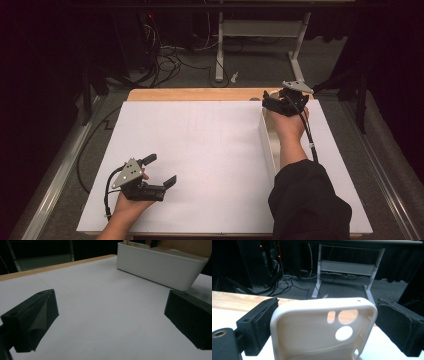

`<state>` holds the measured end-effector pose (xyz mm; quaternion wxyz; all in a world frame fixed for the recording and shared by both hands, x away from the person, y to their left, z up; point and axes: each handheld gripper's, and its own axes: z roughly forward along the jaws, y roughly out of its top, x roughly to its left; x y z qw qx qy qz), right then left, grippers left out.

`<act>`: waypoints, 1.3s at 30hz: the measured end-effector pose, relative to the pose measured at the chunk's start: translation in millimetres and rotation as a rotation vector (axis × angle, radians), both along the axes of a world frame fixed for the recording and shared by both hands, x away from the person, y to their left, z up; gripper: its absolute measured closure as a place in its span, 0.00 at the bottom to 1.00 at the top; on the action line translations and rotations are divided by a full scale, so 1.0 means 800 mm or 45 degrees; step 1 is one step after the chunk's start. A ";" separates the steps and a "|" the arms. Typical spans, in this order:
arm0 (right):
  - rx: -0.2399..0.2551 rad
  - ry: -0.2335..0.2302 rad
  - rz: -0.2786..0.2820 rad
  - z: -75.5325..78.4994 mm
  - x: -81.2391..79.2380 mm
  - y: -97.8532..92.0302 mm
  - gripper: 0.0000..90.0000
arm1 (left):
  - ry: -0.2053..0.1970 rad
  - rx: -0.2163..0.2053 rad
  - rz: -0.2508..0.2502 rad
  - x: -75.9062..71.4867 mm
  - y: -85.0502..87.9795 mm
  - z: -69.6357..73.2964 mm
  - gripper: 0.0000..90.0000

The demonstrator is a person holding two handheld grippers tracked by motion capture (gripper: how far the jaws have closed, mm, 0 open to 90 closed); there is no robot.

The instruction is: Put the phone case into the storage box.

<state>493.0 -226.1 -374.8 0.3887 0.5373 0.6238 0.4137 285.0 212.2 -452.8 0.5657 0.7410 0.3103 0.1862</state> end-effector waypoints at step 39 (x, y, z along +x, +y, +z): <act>0.052 0.027 0.099 0.015 -0.011 0.003 0.00 | 0.009 0.012 -0.015 0.000 -0.005 -0.001 0.00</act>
